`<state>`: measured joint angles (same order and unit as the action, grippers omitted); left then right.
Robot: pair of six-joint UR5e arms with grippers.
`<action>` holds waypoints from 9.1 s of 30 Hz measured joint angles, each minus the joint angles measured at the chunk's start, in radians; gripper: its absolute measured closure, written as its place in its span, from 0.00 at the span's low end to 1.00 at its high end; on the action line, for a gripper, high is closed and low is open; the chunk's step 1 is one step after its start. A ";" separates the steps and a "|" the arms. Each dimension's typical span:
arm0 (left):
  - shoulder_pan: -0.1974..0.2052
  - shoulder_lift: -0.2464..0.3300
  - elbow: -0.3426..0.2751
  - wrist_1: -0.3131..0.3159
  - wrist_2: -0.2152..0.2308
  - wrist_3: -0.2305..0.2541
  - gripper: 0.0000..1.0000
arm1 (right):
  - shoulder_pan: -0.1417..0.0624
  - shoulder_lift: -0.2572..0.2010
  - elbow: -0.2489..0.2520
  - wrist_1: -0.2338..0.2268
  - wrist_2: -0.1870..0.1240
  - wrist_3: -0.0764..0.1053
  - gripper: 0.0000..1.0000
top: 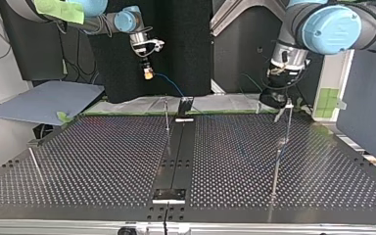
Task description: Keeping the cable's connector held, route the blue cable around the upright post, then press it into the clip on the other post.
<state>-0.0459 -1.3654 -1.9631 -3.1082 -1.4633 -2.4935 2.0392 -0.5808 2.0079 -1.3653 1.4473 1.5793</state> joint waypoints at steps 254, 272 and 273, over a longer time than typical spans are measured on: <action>0.100 -0.444 0.473 -0.049 -0.003 0.317 0.00 | 0.017 0.003 -0.014 0.012 -0.047 0.006 1.00; 0.146 -0.395 0.409 -0.021 0.001 0.162 0.00 | 0.023 0.003 -0.014 0.014 -0.047 0.006 1.00; 0.147 -0.391 0.404 -0.016 0.005 0.157 0.00 | 0.023 0.003 -0.015 0.014 -0.047 0.006 1.00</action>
<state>0.1011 -1.7559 -1.5591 -3.1245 -1.4582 -2.3367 2.0621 -0.5777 1.9933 -1.3516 1.4007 1.5849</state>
